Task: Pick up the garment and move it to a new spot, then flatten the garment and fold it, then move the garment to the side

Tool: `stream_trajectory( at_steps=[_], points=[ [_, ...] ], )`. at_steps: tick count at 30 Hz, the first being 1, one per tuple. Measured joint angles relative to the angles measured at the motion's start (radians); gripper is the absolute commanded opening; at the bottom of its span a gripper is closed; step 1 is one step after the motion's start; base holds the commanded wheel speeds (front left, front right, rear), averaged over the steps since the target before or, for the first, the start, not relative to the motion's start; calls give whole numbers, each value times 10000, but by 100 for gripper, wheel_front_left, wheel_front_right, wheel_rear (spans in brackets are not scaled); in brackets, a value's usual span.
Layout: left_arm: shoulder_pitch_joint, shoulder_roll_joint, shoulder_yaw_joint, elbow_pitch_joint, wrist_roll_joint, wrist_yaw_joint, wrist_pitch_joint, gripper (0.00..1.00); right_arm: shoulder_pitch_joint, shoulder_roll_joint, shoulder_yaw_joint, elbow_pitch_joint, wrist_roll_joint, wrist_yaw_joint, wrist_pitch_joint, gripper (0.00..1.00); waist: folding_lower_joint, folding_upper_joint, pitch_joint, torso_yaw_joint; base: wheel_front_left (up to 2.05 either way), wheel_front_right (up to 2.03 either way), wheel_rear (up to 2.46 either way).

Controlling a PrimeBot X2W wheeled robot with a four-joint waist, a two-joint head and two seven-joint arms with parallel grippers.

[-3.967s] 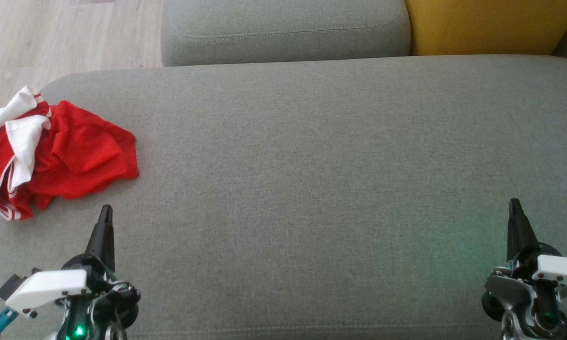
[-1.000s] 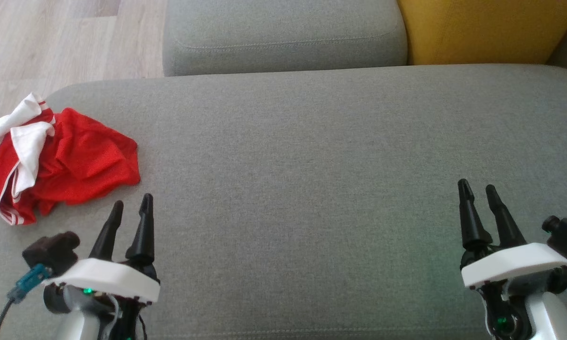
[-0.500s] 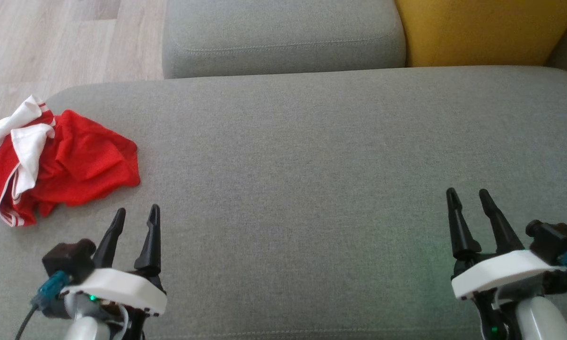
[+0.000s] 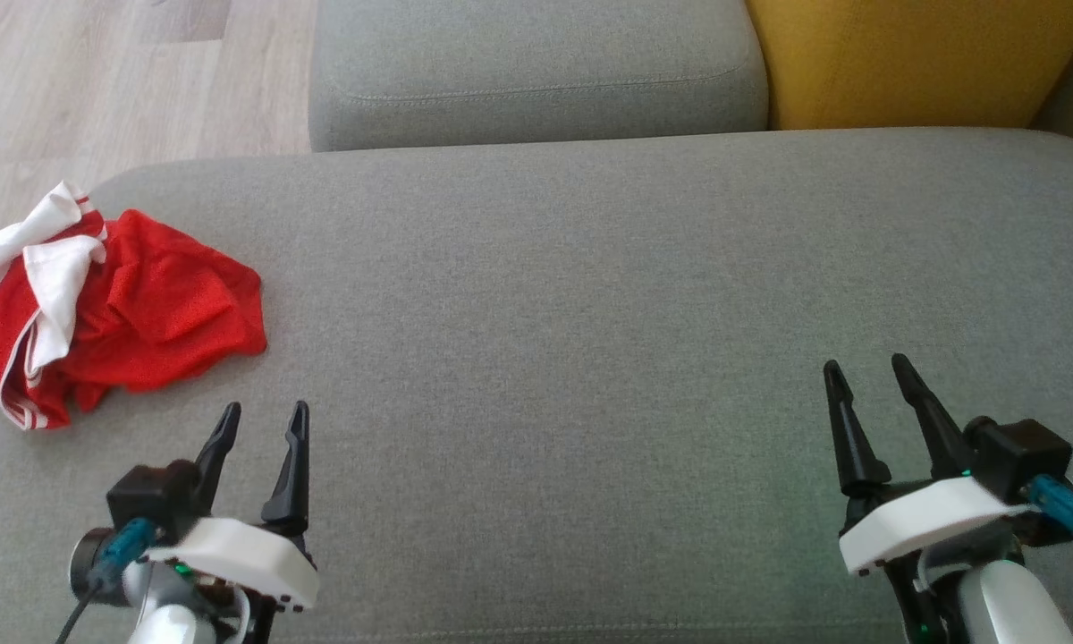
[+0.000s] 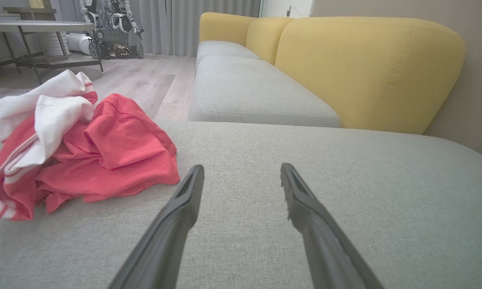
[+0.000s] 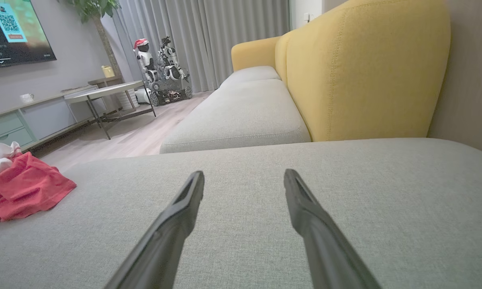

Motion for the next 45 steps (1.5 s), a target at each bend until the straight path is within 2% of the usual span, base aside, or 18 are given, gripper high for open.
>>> stream_trajectory(
  at_steps=[17,45],
  points=[
    [0,98,-249,-35,1377,290,-316,100,213,155,25,-159,-1064,0,-73,100,0,0,-34,-26,0,0,0],
    [0,94,-213,-35,984,397,-351,100,215,267,-199,-180,-940,0,-69,100,0,0,58,64,0,0,0]
  ],
)
